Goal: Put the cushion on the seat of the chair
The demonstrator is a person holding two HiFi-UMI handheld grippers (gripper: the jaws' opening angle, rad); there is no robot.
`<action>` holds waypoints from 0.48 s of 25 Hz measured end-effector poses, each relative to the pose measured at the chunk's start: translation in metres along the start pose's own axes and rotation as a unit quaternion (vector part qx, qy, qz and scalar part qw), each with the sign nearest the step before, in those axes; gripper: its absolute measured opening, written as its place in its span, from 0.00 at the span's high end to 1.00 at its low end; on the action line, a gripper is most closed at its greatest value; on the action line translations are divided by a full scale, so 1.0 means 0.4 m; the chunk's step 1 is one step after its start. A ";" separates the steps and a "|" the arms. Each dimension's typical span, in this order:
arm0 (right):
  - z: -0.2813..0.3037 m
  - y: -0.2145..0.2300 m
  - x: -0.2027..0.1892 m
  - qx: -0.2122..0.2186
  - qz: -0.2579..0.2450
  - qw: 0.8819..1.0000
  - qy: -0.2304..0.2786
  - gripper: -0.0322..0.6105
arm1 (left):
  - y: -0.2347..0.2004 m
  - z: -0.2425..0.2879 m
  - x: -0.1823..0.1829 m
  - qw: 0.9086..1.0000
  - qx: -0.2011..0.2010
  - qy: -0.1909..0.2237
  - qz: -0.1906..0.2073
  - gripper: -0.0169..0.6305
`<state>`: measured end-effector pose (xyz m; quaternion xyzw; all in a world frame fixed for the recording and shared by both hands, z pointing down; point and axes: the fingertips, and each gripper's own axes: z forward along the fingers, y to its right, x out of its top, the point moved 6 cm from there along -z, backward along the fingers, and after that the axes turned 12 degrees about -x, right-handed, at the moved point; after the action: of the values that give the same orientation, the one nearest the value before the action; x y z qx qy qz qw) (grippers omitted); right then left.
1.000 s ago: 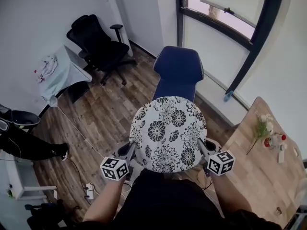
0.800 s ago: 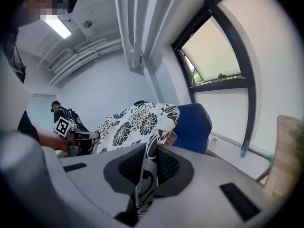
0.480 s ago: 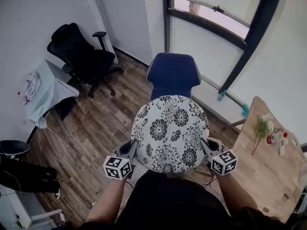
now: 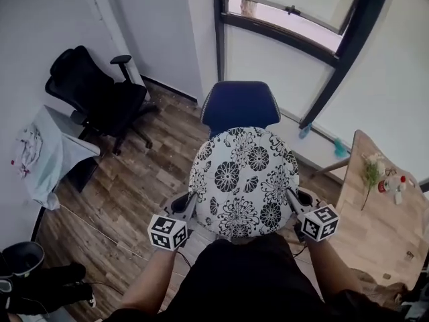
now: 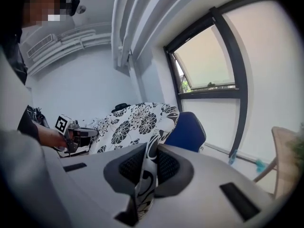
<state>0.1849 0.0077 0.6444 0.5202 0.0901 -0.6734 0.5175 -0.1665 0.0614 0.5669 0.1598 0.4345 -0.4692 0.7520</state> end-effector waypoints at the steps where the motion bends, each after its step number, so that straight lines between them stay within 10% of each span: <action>1: 0.003 -0.004 0.013 -0.005 0.002 1.000 0.000 0.89 | -0.020 0.002 0.010 1.000 -0.006 -0.002 0.004 0.93; 12: 0.077 -0.035 -0.018 -0.035 0.031 0.998 -0.031 0.89 | -0.122 0.093 -0.002 0.998 -0.045 -0.036 -0.003 0.93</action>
<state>0.1546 -0.0018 0.6580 0.4830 0.0812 -0.6691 0.5590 -0.1891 0.0131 0.5969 0.1074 0.4283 -0.4568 0.7723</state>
